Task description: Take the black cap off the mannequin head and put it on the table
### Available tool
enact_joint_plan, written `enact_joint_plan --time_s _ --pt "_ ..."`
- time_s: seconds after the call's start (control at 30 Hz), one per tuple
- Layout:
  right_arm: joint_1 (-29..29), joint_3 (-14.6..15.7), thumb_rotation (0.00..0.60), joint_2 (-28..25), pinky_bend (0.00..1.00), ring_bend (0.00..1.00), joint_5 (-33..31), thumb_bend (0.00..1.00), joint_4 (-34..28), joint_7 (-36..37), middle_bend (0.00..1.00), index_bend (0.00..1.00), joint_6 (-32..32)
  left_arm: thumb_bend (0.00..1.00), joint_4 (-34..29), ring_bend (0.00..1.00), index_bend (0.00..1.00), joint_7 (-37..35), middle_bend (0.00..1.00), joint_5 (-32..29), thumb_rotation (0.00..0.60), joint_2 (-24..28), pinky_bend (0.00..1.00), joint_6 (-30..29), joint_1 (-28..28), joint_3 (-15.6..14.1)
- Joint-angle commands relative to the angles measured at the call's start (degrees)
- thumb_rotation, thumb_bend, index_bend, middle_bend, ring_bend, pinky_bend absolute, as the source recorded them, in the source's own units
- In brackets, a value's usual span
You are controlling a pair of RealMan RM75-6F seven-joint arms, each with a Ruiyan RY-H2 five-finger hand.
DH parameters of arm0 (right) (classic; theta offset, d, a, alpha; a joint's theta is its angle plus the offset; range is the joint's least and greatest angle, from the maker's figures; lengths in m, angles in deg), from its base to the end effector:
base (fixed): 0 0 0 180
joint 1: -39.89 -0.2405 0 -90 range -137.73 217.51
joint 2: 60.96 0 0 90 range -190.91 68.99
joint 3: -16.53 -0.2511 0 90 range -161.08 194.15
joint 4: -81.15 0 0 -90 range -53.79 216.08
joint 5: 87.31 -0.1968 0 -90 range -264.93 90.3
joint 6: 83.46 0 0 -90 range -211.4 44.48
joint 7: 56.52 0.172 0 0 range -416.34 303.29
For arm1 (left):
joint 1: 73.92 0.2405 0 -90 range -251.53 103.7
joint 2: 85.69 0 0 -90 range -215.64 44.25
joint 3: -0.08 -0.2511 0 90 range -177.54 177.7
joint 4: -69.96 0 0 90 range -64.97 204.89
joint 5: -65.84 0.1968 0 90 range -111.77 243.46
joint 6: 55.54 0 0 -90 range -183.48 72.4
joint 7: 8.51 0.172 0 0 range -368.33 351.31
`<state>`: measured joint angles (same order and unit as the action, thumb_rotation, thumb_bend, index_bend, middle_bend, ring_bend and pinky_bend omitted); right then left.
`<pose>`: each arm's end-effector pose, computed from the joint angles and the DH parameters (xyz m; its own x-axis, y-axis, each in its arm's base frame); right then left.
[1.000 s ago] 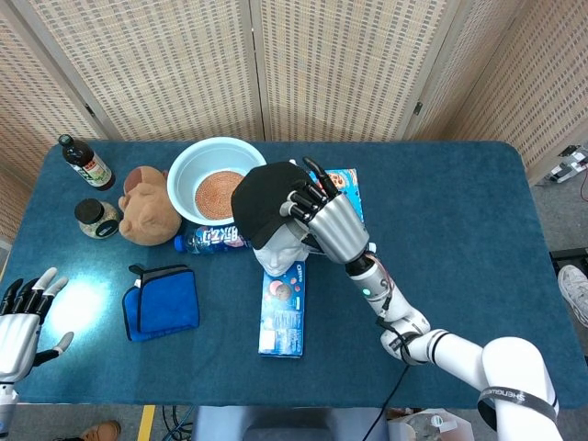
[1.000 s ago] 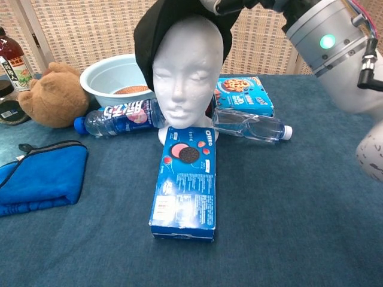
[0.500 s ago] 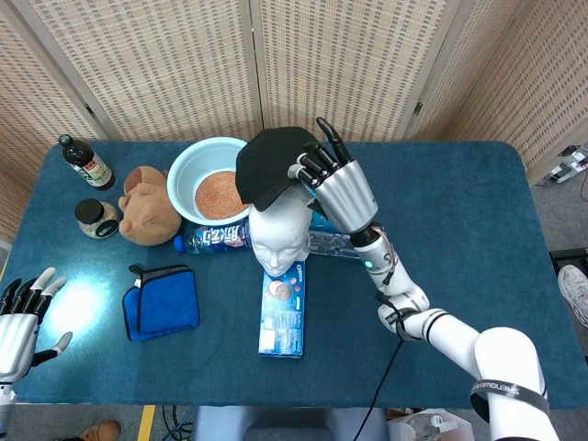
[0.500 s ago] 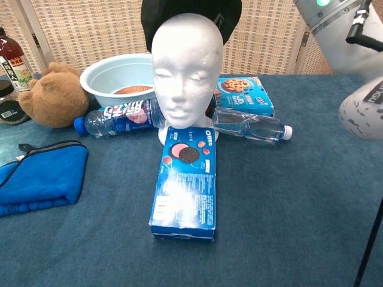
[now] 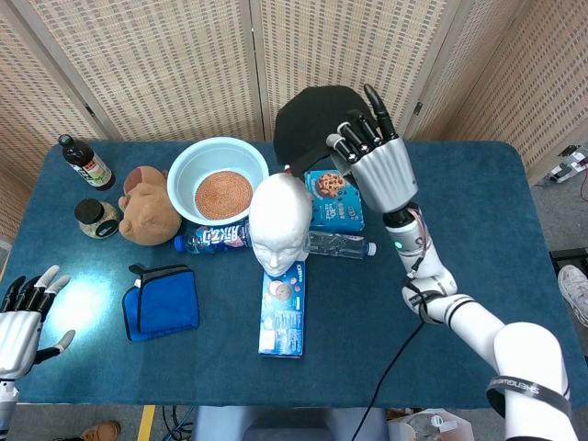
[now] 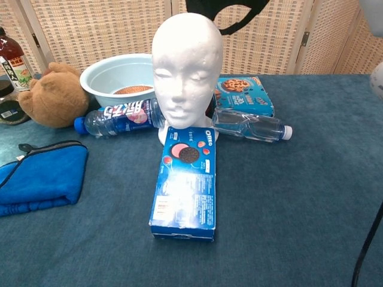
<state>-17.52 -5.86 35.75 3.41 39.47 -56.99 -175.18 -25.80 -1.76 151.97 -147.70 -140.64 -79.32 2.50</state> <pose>-0.0314 -0.4355 0.1411 0.1296 0.7203 0.6814 -0.6283 -0.4720 0.6185 -0.2907 0.2080 0.1735 0.4816 0.0051 0.8764 0.8762 -0.0249 -0.4814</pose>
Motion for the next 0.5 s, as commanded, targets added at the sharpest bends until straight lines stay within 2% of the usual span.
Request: enact_joint_plan --time_s 0.03,0.23,0.5 --pt "2.17 1.6 0.6 -2.81 0.09 0.34 0.21 0.43 -2.68 -2.44 0.57 0.91 -0.65 0.2 0.04 0.09 0.16 -0.07 0.06 0.09 0.6 -0.06 0.0 0.07 -0.09 0.0" --pt "7.43 4.09 0.6 -7.79 0.09 0.34 -0.35 0.43 -10.29 -5.28 0.57 0.91 -1.32 0.2 0.38 0.09 0.16 -0.21 0.06 0.28 0.6 -0.41 0.0 0.54 -0.48 -0.05" --pt "14.75 8.23 0.6 -11.23 0.09 0.34 -0.46 0.43 -15.87 -8.34 0.57 0.91 -3.07 0.2 0.99 0.09 0.16 -0.78 0.06 0.11 0.6 -0.68 0.0 0.77 -0.47 -0.22"
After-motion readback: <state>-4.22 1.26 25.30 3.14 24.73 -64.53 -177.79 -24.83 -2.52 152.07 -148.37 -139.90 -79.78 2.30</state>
